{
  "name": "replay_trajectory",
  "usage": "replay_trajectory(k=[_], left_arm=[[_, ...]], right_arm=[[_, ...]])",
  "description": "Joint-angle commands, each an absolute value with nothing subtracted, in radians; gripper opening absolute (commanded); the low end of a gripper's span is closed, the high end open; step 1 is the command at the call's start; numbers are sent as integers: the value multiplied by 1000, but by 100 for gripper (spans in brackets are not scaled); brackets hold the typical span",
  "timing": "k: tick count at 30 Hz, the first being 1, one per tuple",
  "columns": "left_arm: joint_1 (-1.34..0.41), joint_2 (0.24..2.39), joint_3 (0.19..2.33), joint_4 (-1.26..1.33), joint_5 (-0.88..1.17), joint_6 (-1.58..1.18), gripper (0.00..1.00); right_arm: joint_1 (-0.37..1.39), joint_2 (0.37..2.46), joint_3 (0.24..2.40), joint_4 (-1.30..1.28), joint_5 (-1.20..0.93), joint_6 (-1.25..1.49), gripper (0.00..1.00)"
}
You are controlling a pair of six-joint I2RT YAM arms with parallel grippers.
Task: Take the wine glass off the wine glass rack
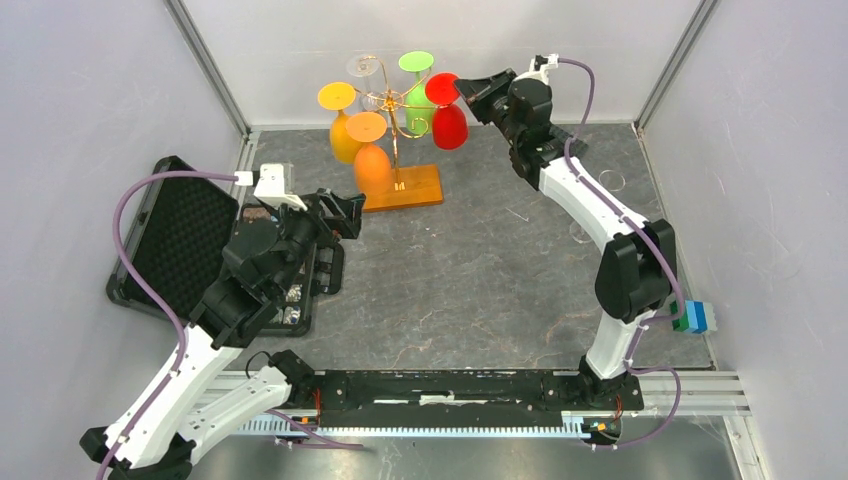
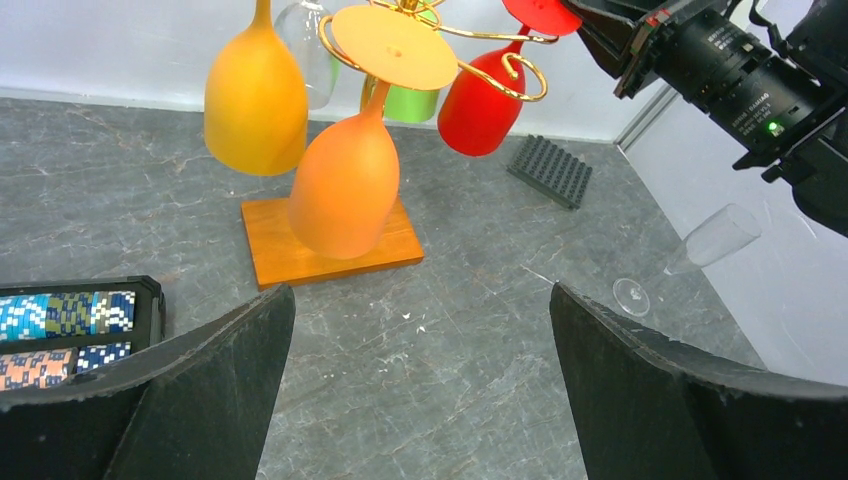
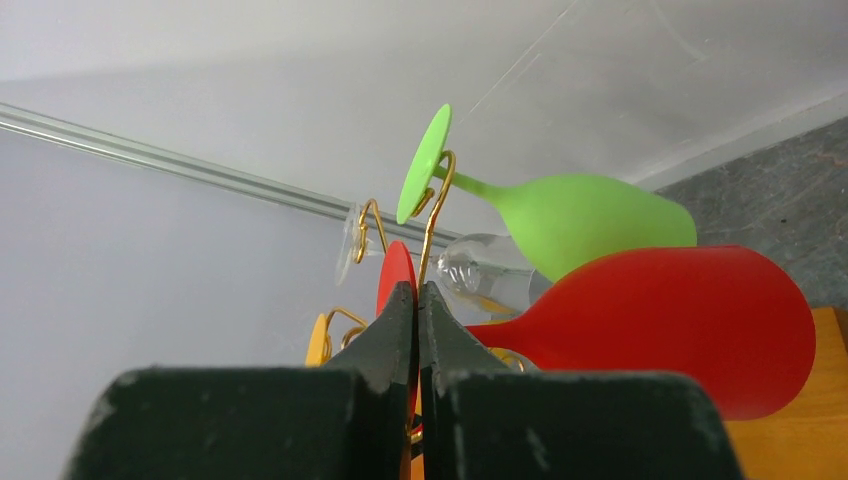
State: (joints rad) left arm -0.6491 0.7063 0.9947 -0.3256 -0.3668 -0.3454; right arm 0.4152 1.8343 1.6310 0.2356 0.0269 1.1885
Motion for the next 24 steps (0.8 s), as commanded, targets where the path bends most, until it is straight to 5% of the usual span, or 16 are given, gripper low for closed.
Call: replay_trajectory(k=[1,13,24], left_arm=[[-644,691,994,-264,-402,-336,100],[-643,691,988,-258,-399,-344,100],[-643,697,984,-256,-407,-339,100]], right_arm=[[426,1718,1588,266,45,1238,0],[469,1674,1546,272,31,1288,0],[486,1831,1759,181,36,1273,0]])
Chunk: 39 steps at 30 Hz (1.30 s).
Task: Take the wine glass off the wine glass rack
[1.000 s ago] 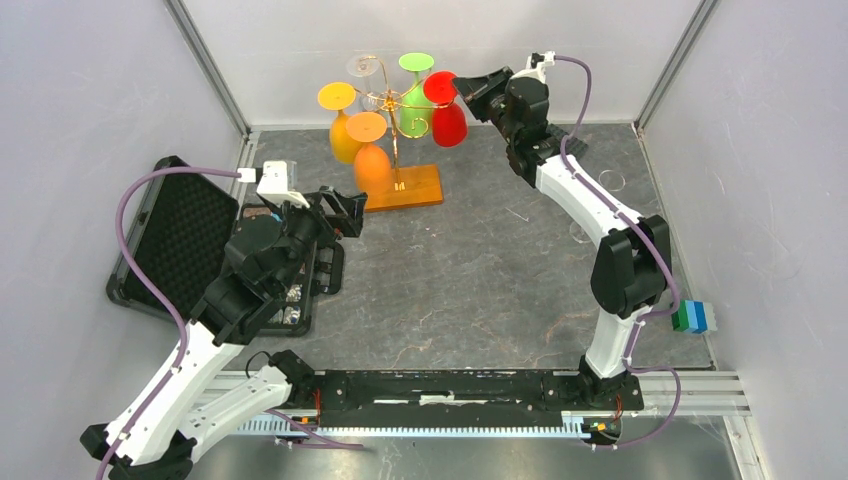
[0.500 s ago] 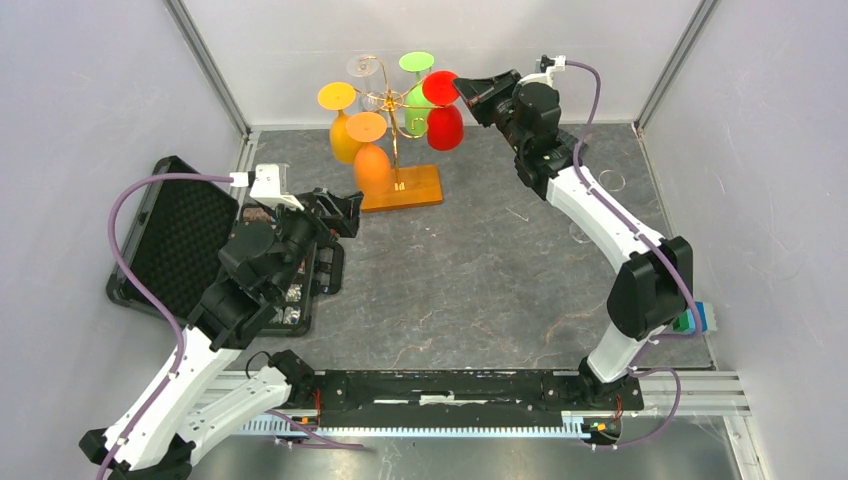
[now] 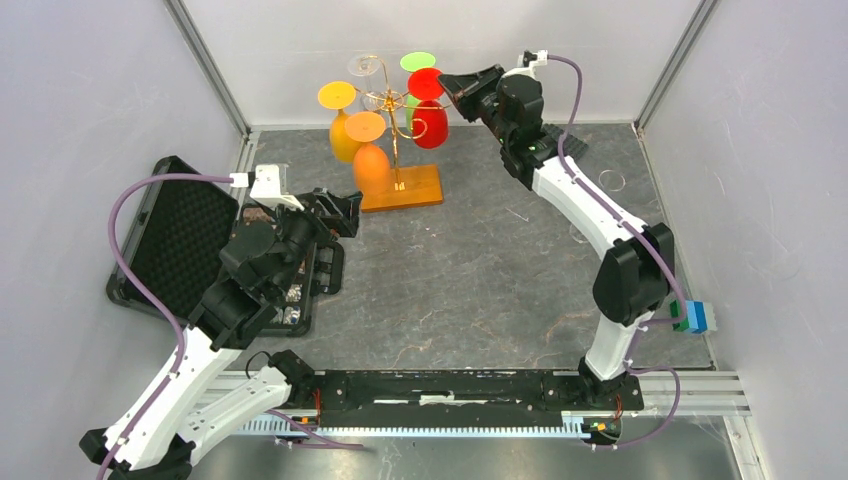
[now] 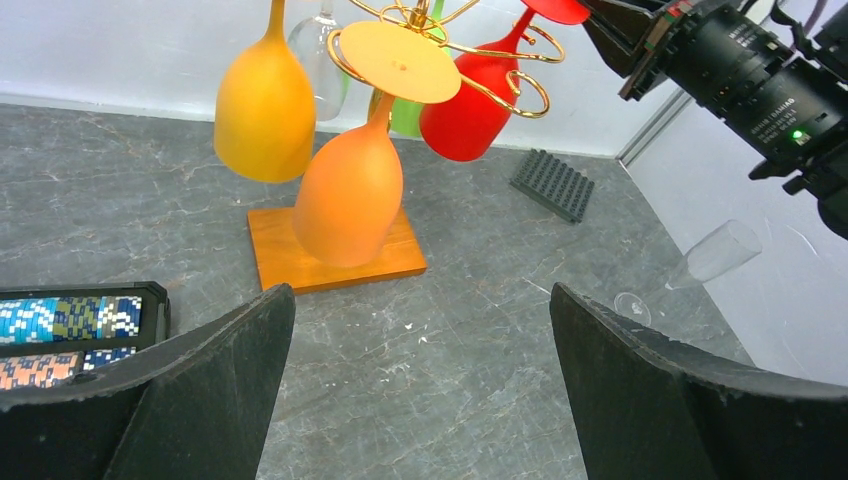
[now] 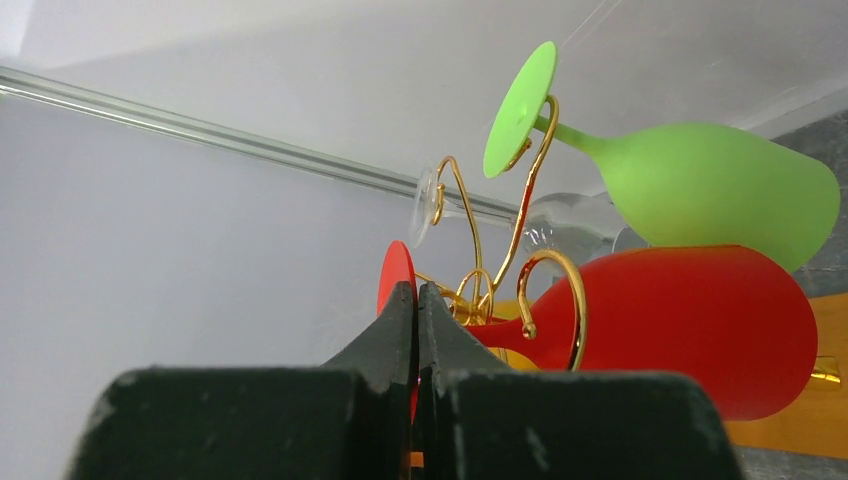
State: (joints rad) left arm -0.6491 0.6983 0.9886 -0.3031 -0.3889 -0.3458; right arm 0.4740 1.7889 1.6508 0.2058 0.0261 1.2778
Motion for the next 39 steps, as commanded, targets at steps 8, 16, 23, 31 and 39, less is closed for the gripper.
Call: replay_trajectory(k=[8,16,23,31,39], left_arm=[[-643,699,982,-256,-407,-339,100],[-643,699,985,-255,-400,-341,100],[-642,698,985,-255,-401,-339,100],[-643,711,986,-252,-368,-337,100],[-643,726,986,-234,-306,-337,100]], right_arm=[[495,1859,1826,99,176,1223,0],[497,1922,1967,-10,305,1183,0],[497,1943,1981,-32,351,1176,0],[498,1881,1897,-27,422,1155,0],[506,1694,1671,127,543,1080,0]])
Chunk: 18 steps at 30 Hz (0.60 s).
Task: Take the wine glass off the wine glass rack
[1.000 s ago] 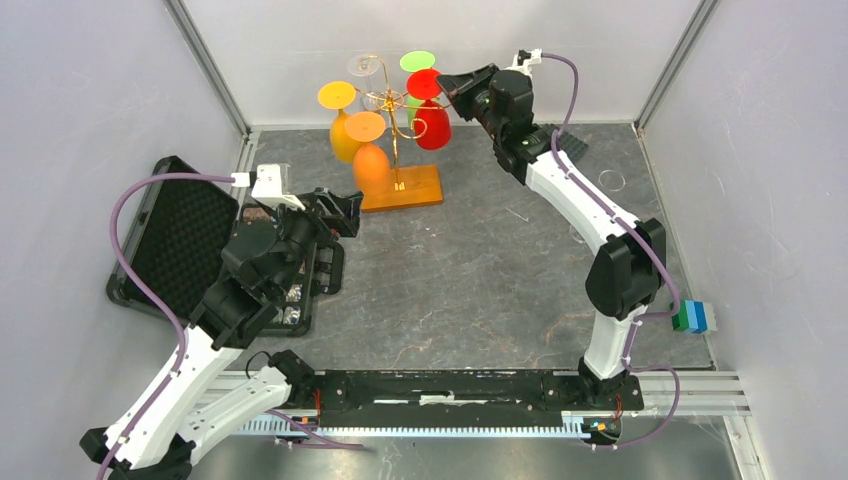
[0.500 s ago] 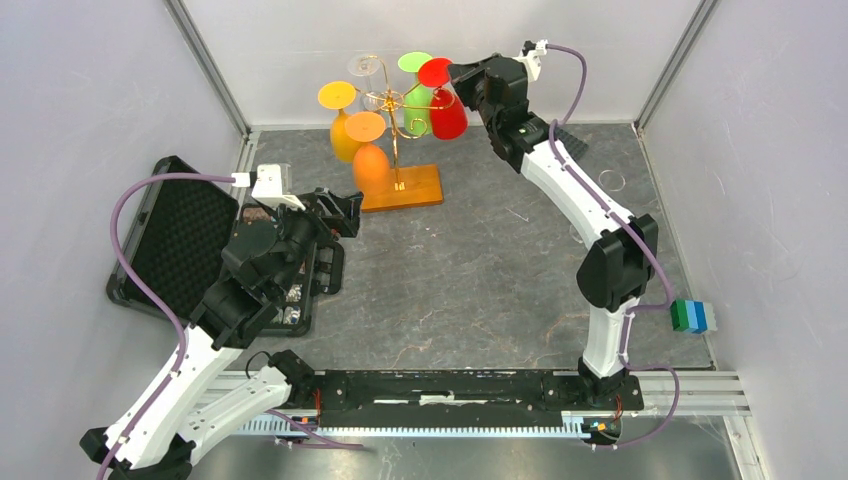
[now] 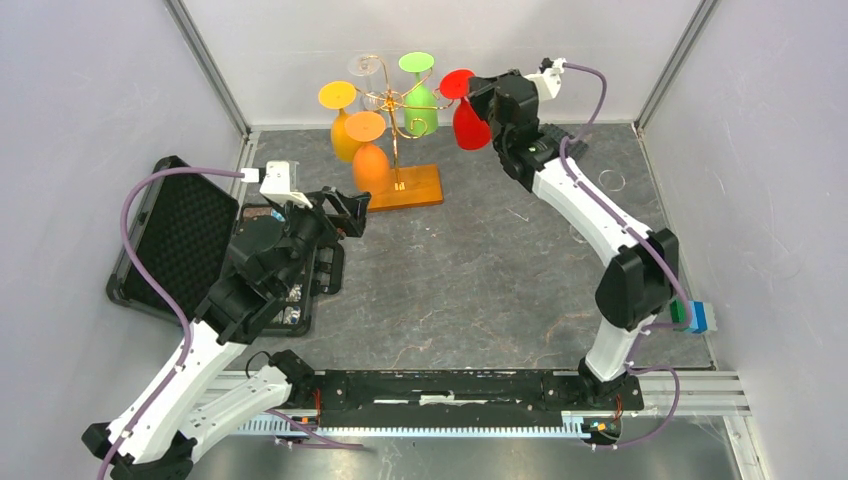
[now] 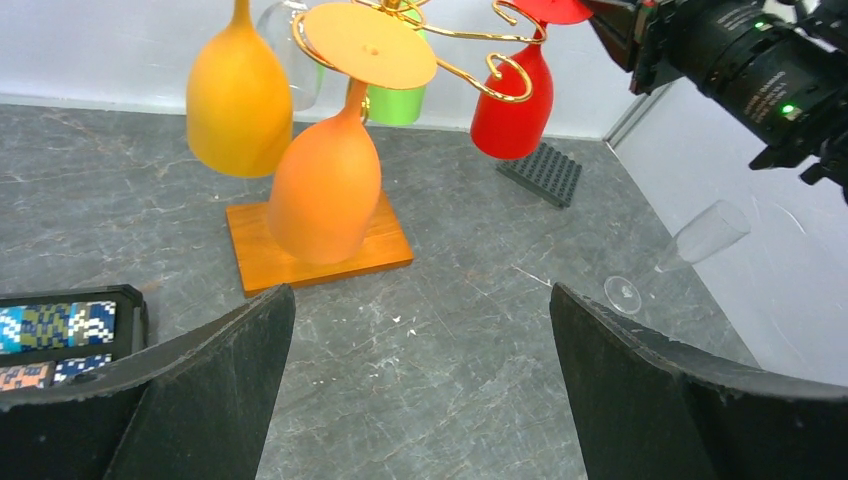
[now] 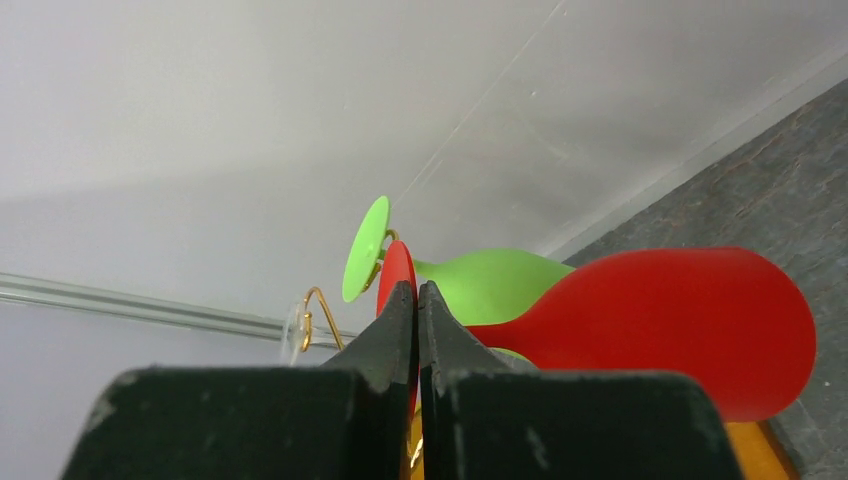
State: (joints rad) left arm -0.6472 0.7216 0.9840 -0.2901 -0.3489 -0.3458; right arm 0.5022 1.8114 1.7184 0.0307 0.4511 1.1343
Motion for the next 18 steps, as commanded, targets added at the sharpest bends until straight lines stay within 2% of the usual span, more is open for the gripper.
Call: replay_trajectory(k=[1,9,18], left_arm=[[-643,728,986,-231,-297,-336,100],[-643,733,993,-235,-250,-335,100],[-644,760,1006,-230,-57,-402,100]], right_arm=[[506,1677,1651,148,545,1072,0],[506,1615,1602,159,520,1083,0],[506,1351,1270,289,389,1161,0]])
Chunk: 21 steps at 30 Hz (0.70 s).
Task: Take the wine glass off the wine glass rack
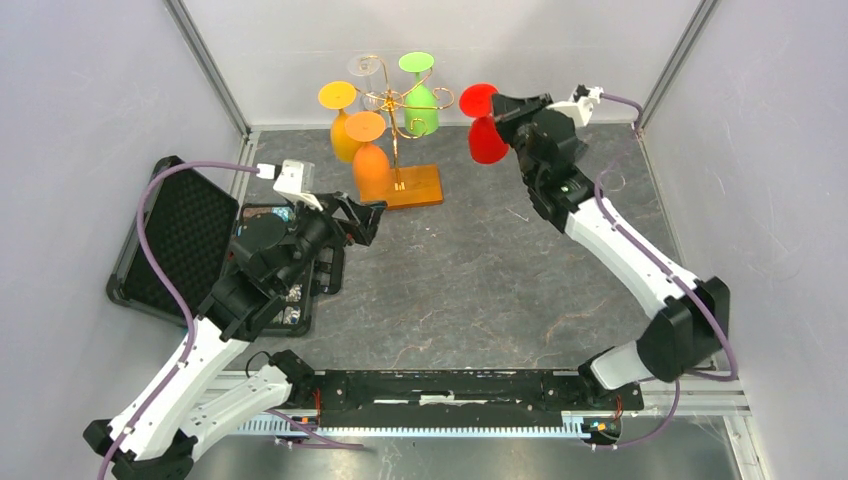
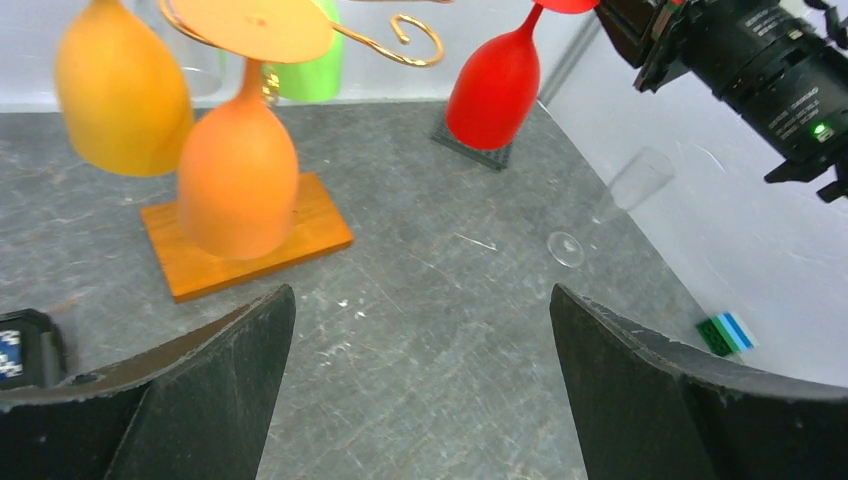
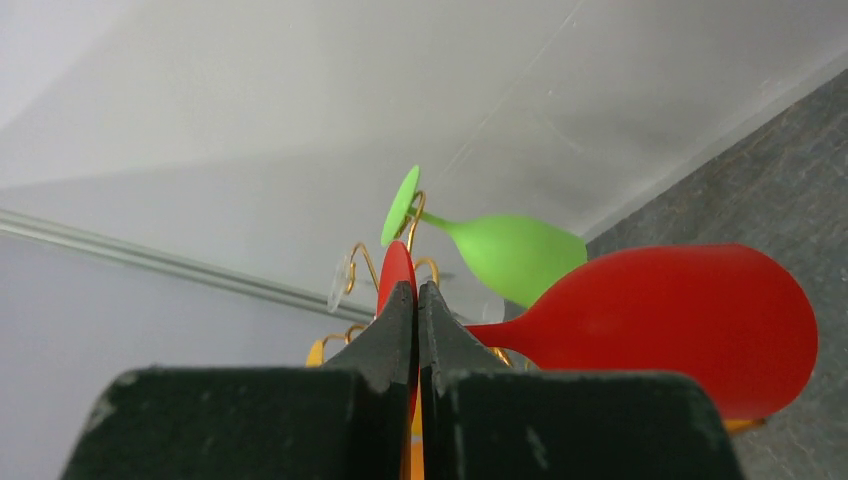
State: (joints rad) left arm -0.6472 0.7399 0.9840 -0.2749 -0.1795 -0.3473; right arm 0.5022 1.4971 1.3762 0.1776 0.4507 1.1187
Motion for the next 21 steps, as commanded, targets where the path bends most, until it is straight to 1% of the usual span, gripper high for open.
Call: replay_trajectory(k=[1,6,10,15,18,21], left_arm=[[-643,771,1010,-230,-32,-431,100],[-643,845,996,-186,118,-654,100],[-643,914,940,12,270,-876,100],[-644,1017,904,287,360,-1107,100],[-646,1066,899,398,372,-1200,100],[-646,1112,915,460,396,-1264,100]], right_arm=[[506,1310,1228,298,378,1161,0],[506,1090,1051,327,309,1184,0],[507,928,953,325,222,1237,0],[507,824,888,336,74,1338,0],[507,774,870,338,12,1369,0],[507,725,858,325,3,1375,0]])
